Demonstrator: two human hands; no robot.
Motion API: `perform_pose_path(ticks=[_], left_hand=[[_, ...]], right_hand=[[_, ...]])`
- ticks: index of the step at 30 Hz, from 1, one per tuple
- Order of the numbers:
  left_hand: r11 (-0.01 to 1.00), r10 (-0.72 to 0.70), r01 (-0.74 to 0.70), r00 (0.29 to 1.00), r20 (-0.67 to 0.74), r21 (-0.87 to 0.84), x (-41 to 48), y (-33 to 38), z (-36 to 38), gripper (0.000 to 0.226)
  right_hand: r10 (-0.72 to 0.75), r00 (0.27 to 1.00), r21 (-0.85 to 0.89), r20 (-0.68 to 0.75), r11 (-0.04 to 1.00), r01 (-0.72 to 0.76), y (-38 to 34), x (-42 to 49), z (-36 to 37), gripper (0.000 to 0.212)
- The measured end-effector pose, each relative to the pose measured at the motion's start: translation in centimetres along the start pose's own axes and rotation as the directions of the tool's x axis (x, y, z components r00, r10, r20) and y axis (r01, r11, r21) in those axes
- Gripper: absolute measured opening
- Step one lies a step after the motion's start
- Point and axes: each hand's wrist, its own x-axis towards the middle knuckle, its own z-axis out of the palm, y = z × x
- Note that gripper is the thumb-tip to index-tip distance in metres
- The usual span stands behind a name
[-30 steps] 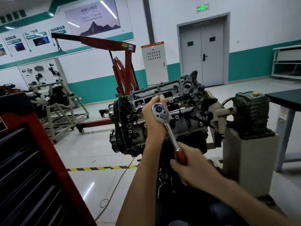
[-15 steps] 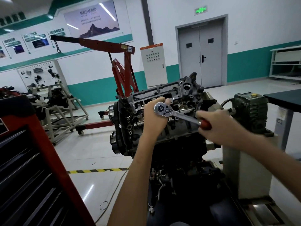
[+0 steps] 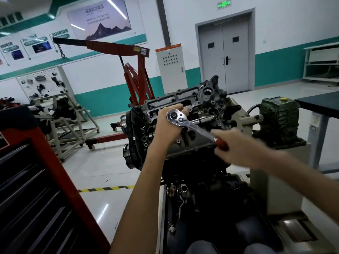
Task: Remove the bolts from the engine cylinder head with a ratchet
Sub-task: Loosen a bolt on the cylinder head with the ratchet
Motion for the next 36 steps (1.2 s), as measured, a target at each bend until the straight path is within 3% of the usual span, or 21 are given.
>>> perform_pose_path(ticks=[3,5,9,12,15,18,20,23,25,27,29,33,35,36], left_hand=[[0.997,0.017,-0.022,0.997,0.071,0.076,0.1,-0.1,0.1,0.046],[0.998,0.03,-0.029,0.999,-0.016,0.05,-0.1,-0.2,0.8,0.046],[0.998,-0.024,0.005,0.954,-0.297,-0.063,-0.6,-0.1,2.6,0.043],[0.994,-0.066,0.03,0.925,-0.374,-0.102,-0.2,0.3,3.3,0.042],[0.996,-0.064,0.039,0.939,-0.338,-0.082,-0.3,0.5,2.9,0.04],[1.0,-0.013,0.008,0.984,-0.178,-0.025,-0.6,0.2,1.4,0.04],[1.0,-0.006,0.006,0.996,-0.087,0.004,-0.6,0.3,0.6,0.039],[0.998,-0.029,0.031,0.999,-0.036,0.045,-0.2,0.5,0.6,0.042],[0.999,-0.013,0.015,0.998,-0.055,0.032,-0.3,0.5,1.0,0.045],[0.999,-0.009,0.003,0.989,-0.146,-0.039,-0.5,0.2,1.4,0.046],[0.996,-0.025,0.004,0.972,-0.232,-0.092,-0.7,0.3,1.9,0.048],[0.996,-0.036,0.008,0.949,-0.314,-0.091,-0.5,0.5,2.6,0.044],[0.998,-0.031,0.016,0.963,-0.268,-0.056,-0.5,0.2,2.2,0.041],[0.998,-0.041,0.029,0.971,-0.234,-0.052,-0.5,-0.1,1.8,0.041]], right_hand=[[-0.072,0.994,-0.385,-0.078,0.922,0.037,1.7,1.8,-3.9,0.013],[-0.064,0.992,-0.365,-0.105,0.931,0.022,1.9,1.6,-3.4,0.016],[0.087,0.978,0.112,-0.19,0.991,-0.067,-0.4,-1.1,3.4,0.021],[0.192,0.964,0.515,-0.182,0.854,-0.073,-3.7,-1.8,8.3,0.018],[0.198,0.966,0.606,-0.166,0.793,-0.058,-5.1,-1.7,9.5,0.017],[0.099,0.985,0.333,-0.139,0.942,-0.048,-2.4,-1.3,5.9,0.022],[0.022,0.999,0.118,-0.032,0.993,-0.018,-0.3,-0.3,1.9,0.023],[-0.052,0.997,-0.28,-0.064,0.959,0.032,1.6,1.4,-2.8,0.018],[-0.064,0.99,-0.36,-0.124,0.933,0.016,1.7,1.6,-3.4,0.016],[-0.004,0.993,-0.233,-0.12,0.972,-0.024,1.2,0.7,-1.1,0.018],[0.075,0.985,0.035,-0.156,0.997,-0.07,-0.2,-0.6,2.6,0.021],[0.175,0.97,0.519,-0.167,0.852,-0.065,-4.5,-1.6,9.0,0.021],[0.187,0.97,0.563,-0.156,0.824,-0.069,-5.2,-1.5,9.6,0.023],[0.173,0.973,0.506,-0.156,0.86,-0.072,-4.7,-1.3,8.9,0.024]])
